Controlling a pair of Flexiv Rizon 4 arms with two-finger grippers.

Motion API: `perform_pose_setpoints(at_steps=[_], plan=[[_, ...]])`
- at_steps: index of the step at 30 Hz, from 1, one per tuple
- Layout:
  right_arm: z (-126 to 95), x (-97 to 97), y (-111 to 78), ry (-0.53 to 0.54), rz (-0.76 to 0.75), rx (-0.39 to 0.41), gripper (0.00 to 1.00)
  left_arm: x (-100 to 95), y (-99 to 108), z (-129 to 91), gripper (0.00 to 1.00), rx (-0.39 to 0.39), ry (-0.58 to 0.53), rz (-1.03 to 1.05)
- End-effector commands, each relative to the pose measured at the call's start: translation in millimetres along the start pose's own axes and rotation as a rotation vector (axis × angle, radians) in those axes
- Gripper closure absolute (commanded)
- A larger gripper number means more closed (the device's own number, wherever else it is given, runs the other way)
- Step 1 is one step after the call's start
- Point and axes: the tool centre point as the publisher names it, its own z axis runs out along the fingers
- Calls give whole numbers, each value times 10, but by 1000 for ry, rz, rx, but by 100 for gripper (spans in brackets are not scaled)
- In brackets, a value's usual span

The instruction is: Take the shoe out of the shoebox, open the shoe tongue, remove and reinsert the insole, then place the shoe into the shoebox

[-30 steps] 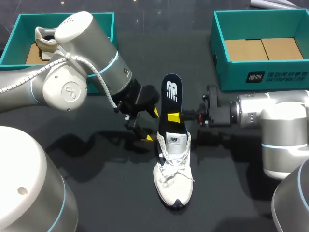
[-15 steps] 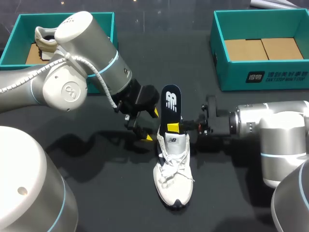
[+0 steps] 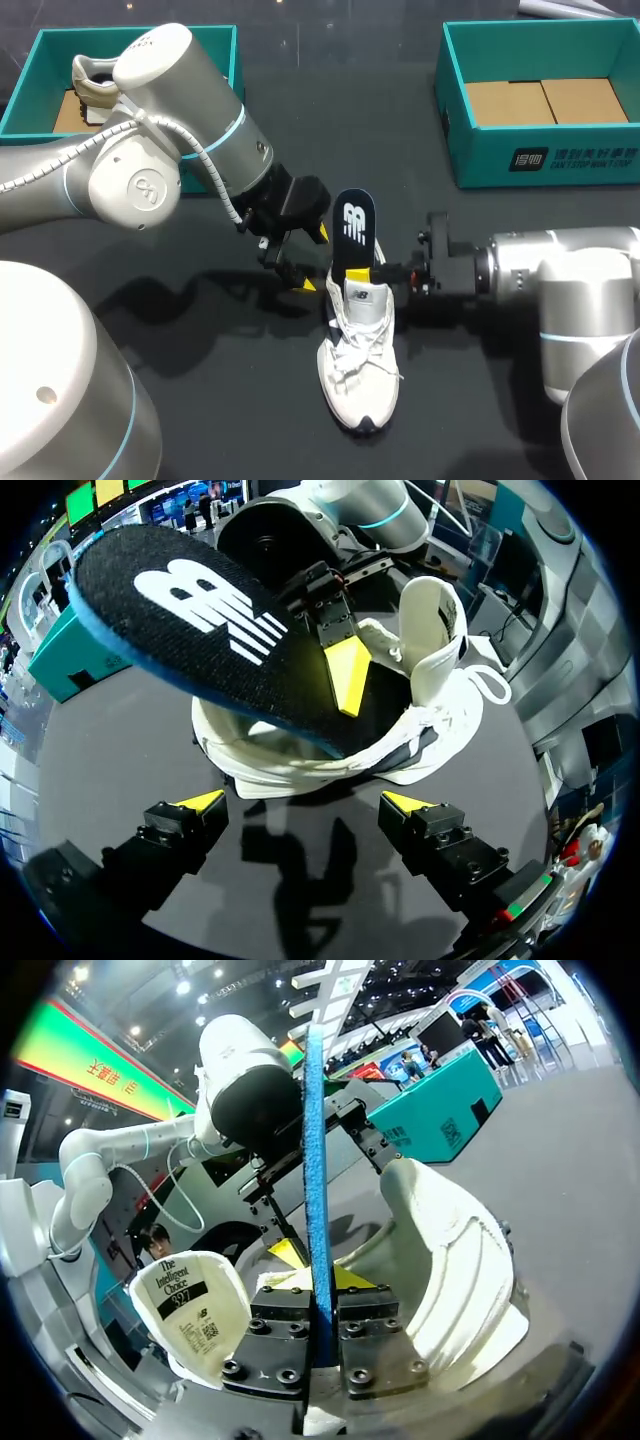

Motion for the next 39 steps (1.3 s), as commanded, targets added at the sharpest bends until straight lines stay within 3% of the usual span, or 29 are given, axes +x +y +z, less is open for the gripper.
perform_pose_setpoints(at_steps=[1, 3, 7, 19, 24, 33, 35, 36, 39], plan=[[-2, 69, -37, -8, -13, -7, 100, -1, -5, 8, 0, -3, 0, 0], [-6, 84, -2, -6, -26, -8, 100, -1, -5, 8, 0, -3, 0, 0], [-15, 105, 65, -5, -53, -8, 82, -1, -5, 8, 0, -3, 0, 0], [21, 38, 238, 8, -81, 6, 79, -1, -5, 8, 0, -3, 0, 0], [20, -2, 320, 9, -86, 11, 73, -1, -5, 8, 0, -3, 0, 0], [17, -50, 468, 12, -103, 23, 76, -1, -5, 8, 0, -3, 0, 0], [16, -71, 488, 12, -104, 25, 83, -1, -5, 8, 0, -3, 0, 0], [15, -80, 493, 12, -104, 25, 96, -1, -5, 8, 0, -3, 0, 0], [16, -111, 493, 13, -100, 29, 100, -1, -5, 8, 0, -3, 0, 0]])
